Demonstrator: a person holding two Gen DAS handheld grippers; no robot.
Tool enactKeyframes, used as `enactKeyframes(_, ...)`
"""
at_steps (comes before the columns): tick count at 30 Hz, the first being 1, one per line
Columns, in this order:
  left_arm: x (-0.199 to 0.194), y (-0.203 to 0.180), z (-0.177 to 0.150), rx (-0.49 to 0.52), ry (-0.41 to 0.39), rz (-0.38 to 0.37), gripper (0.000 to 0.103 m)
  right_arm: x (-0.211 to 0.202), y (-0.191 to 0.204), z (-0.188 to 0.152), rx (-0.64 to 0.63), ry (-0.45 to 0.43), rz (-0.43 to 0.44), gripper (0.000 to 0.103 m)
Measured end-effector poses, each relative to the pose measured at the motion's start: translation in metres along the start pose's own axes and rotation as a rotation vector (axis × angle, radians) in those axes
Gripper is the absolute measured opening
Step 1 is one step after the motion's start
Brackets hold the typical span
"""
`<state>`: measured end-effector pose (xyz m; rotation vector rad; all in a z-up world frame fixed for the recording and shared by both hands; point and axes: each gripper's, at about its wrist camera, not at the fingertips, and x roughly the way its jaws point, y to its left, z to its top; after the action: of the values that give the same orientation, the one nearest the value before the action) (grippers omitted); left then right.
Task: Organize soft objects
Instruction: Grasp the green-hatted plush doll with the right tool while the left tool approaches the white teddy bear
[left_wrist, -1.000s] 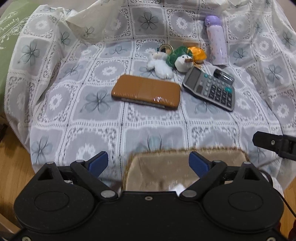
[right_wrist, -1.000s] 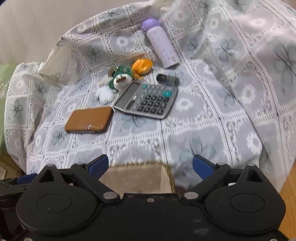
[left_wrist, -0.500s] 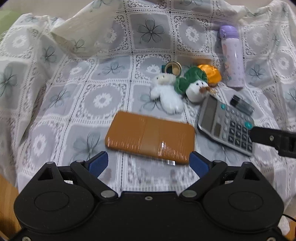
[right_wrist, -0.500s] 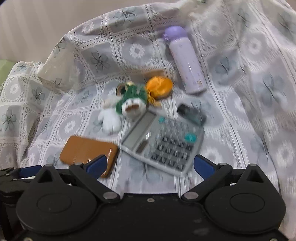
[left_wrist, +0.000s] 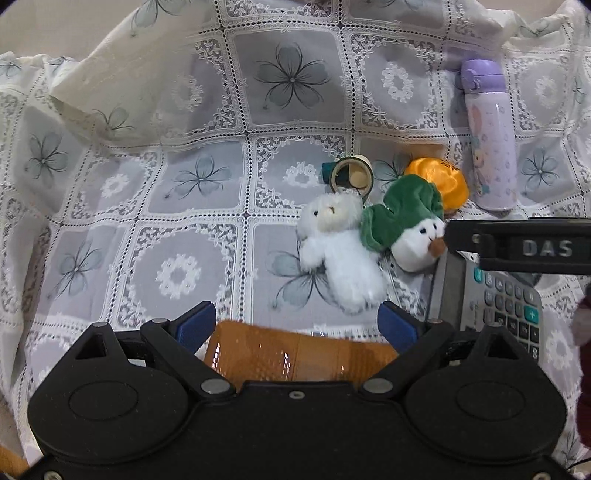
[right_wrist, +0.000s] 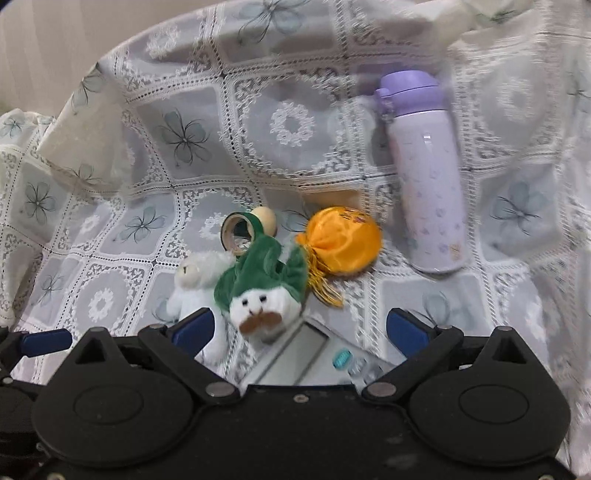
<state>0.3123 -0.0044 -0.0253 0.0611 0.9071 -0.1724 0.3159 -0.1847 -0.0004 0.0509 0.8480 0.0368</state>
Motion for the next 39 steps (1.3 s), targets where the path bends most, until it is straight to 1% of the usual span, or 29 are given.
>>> enactKeyframes(5,0.013,0.006,0.004,0.000,0.007,-0.003,0.092,0.026,0.009,0.011,-0.037,0.008,0.006,0.100)
enactKeyframes(10,0.025,0.012,0.004,-0.003,0.017,0.001,0.092,0.046,0.012,0.017,-0.036,0.036,0.025,0.100)
enactKeyframes(18,0.034,0.017,0.007,-0.016,0.024,0.007,0.092,0.075,0.019,0.020,-0.067,0.078,0.032,0.099)
enactKeyframes(19,0.034,0.018,0.007,-0.021,0.026,0.006,0.092,0.077,0.020,0.020,-0.072,0.082,0.031,0.098)
enactKeyframes(20,0.035,0.019,0.007,-0.026,0.027,0.006,0.092,0.080,0.022,0.020,-0.083,0.088,0.028,0.092)
enactKeyframes(21,0.036,0.020,0.007,-0.029,0.030,0.006,0.092,0.083,0.024,0.020,-0.095,0.097,0.025,0.089)
enactKeyframes(23,0.037,0.021,0.007,-0.027,0.033,0.010,0.092,0.090,0.025,0.020,-0.105,0.120,0.020,0.075)
enactKeyframes(24,0.036,0.021,0.007,-0.025,0.031,0.012,0.092,0.092,0.024,0.020,-0.101,0.132,0.034,0.071)
enactKeyframes(25,0.036,0.021,0.007,-0.022,0.029,0.014,0.092,0.093,0.022,0.020,-0.086,0.147,0.063,0.060)
enactKeyframes(26,0.036,0.020,0.007,-0.014,0.030,0.015,0.092,0.094,0.020,0.021,-0.070,0.155,0.085,0.058)
enactKeyframes(29,0.035,0.019,0.006,-0.004,0.027,0.016,0.092,0.090,0.018,0.023,-0.064,0.134,0.088,0.056)
enactKeyframes(32,0.035,0.018,0.007,0.005,0.027,0.013,0.092,0.079,0.012,0.027,-0.042,0.102,0.102,0.056)
enactKeyframes(35,0.034,0.015,0.010,0.012,0.025,0.011,0.092,0.069,0.001,0.031,0.006,0.076,0.110,0.056)
enactKeyframes(39,0.036,0.006,0.017,0.037,0.026,0.002,0.092,0.061,-0.016,0.037,0.062,0.061,0.115,0.057)
